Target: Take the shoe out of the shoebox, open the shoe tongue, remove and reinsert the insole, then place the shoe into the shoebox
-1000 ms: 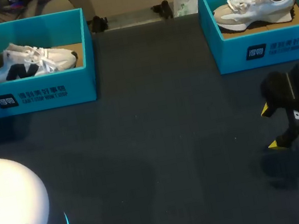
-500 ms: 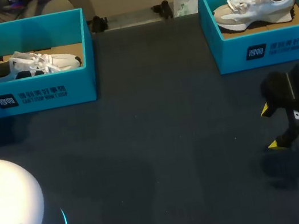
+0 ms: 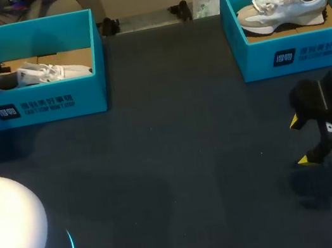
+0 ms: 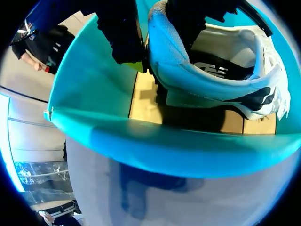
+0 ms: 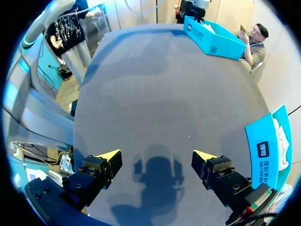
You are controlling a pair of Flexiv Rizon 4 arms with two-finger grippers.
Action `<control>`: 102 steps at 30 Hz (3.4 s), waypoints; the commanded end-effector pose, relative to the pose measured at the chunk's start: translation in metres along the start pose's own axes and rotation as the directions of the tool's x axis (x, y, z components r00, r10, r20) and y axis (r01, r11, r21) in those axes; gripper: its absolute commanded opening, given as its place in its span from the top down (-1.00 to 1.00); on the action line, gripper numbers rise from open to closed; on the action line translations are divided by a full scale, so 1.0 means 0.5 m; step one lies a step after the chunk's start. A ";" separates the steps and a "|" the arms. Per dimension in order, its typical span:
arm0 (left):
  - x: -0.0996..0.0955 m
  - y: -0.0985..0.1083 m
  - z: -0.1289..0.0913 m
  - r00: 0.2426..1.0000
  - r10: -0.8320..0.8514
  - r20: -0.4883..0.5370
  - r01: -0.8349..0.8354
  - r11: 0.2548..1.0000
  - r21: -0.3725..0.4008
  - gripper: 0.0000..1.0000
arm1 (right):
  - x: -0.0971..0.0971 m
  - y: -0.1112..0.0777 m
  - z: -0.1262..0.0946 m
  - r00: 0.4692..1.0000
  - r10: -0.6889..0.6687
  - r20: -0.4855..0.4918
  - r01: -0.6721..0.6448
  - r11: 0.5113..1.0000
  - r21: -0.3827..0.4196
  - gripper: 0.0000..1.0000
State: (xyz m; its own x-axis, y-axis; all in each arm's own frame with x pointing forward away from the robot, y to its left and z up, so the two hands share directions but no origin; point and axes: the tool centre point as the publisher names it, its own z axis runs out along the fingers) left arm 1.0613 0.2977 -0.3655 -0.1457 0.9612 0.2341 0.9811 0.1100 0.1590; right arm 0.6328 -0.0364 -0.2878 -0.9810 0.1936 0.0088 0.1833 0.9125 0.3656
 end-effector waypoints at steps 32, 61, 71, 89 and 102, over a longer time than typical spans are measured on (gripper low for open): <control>-0.015 -0.017 -0.124 0.994 0.053 0.097 -0.050 0.998 -0.027 -1.00 | 0.003 -0.001 0.000 1.000 0.000 0.003 0.000 1.000 0.002 -1.00; 0.094 -0.125 -0.397 0.981 0.079 0.175 -0.077 0.997 -0.020 -1.00 | 0.003 -0.001 0.000 1.000 0.000 0.003 0.000 1.000 0.002 -1.00; 0.094 -0.125 -0.397 0.981 0.079 0.175 -0.077 0.997 -0.020 -1.00 | -0.119 0.040 -0.065 0.984 0.175 0.044 -0.178 0.980 0.092 -1.00; 0.094 -0.125 -0.397 0.981 0.079 0.175 -0.077 0.997 -0.020 -1.00 | -0.328 0.050 -0.184 0.825 0.539 0.171 -0.565 0.800 0.200 -1.00; 0.094 -0.125 -0.397 0.981 0.079 0.175 -0.077 0.997 -0.020 -1.00 | -0.388 0.011 -0.221 0.743 0.630 0.226 -0.665 0.733 0.141 -1.00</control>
State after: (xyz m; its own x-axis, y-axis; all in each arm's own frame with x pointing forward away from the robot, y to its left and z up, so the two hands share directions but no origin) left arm 0.9693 0.2860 -0.1743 -0.0433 0.9964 0.0725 0.9871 0.0315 0.1567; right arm 0.8089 -0.0949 -0.1901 -0.6242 0.7810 0.0195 0.7756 0.6165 0.1358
